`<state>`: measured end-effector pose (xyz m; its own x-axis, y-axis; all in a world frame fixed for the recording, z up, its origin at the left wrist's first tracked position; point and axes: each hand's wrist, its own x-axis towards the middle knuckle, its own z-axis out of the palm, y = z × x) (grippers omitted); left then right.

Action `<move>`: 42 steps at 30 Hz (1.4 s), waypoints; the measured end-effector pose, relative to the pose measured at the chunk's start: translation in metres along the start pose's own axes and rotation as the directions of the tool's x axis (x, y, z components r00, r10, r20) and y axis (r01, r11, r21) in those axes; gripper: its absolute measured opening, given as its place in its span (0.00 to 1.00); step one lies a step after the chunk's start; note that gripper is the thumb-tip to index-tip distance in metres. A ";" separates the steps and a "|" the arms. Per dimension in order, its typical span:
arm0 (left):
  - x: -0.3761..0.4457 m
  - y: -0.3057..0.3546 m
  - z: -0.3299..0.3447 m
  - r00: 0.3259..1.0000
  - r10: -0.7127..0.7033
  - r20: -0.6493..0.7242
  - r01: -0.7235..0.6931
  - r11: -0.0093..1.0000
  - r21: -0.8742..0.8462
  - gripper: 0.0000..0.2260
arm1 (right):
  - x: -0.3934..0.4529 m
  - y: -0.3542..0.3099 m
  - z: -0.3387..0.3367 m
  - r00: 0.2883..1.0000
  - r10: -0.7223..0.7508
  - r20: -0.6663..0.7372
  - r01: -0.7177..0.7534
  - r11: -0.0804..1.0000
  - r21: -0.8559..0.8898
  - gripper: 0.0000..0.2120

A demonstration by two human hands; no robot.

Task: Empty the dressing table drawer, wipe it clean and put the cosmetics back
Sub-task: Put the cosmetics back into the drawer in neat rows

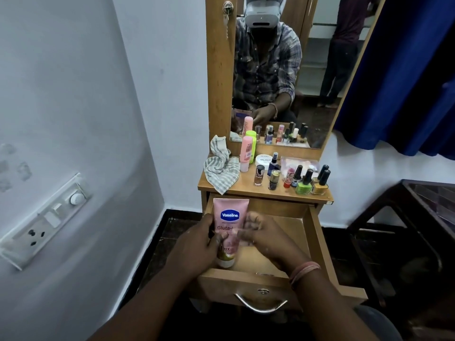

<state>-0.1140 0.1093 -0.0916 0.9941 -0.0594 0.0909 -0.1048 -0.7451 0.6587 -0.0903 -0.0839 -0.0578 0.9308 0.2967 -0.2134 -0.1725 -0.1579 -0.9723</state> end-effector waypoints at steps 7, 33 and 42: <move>0.000 -0.001 0.003 0.999 -0.031 -0.013 0.031 0.999 0.029 0.14 | 0.019 0.031 0.010 0.971 0.237 0.027 -0.236 0.971 -0.029 0.11; 0.000 0.005 0.002 0.983 -0.136 -0.126 0.169 0.939 0.301 0.17 | 0.079 0.030 0.040 0.898 0.397 -0.189 -0.431 0.880 -0.200 0.08; -0.001 0.008 0.002 0.984 -0.115 -0.135 0.150 0.946 0.288 0.19 | 0.077 0.033 0.039 0.930 0.265 -0.256 -0.357 0.821 -0.446 0.05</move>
<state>-0.1155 0.1022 -0.0878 0.9865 0.1170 0.1148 0.0583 -0.9050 0.4213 -0.0371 -0.0291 -0.1097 0.9021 -0.0069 -0.4316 -0.3302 -0.6551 -0.6796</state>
